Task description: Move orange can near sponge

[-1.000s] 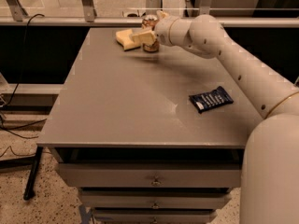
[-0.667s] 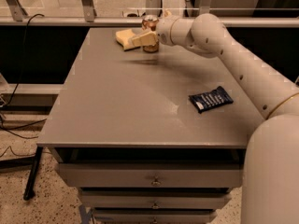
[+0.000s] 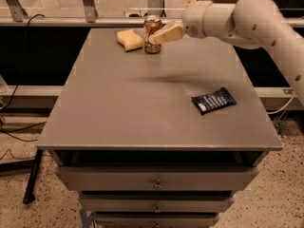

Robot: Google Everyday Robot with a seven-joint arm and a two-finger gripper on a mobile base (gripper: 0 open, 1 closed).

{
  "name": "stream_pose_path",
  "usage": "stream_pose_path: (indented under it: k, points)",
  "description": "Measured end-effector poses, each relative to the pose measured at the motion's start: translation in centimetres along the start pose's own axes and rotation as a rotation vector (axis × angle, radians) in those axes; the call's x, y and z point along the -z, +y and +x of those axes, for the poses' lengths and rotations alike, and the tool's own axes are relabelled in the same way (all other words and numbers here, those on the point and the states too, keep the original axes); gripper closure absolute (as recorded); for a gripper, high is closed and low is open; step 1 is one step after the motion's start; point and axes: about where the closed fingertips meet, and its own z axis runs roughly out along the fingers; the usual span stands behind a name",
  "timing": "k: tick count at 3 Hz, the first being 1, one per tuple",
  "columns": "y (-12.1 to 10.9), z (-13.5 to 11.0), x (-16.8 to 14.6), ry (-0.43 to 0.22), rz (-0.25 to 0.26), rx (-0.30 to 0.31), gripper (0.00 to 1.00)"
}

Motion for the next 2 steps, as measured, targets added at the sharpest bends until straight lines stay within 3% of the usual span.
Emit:
stream_pose_path:
  k: [1,2]
  points:
    - [1.2,-4.2,8.4,0.014,-0.046,0.095,0.00]
    - [2.7,-7.5,15.2,0.042,-0.029,0.161,0.00]
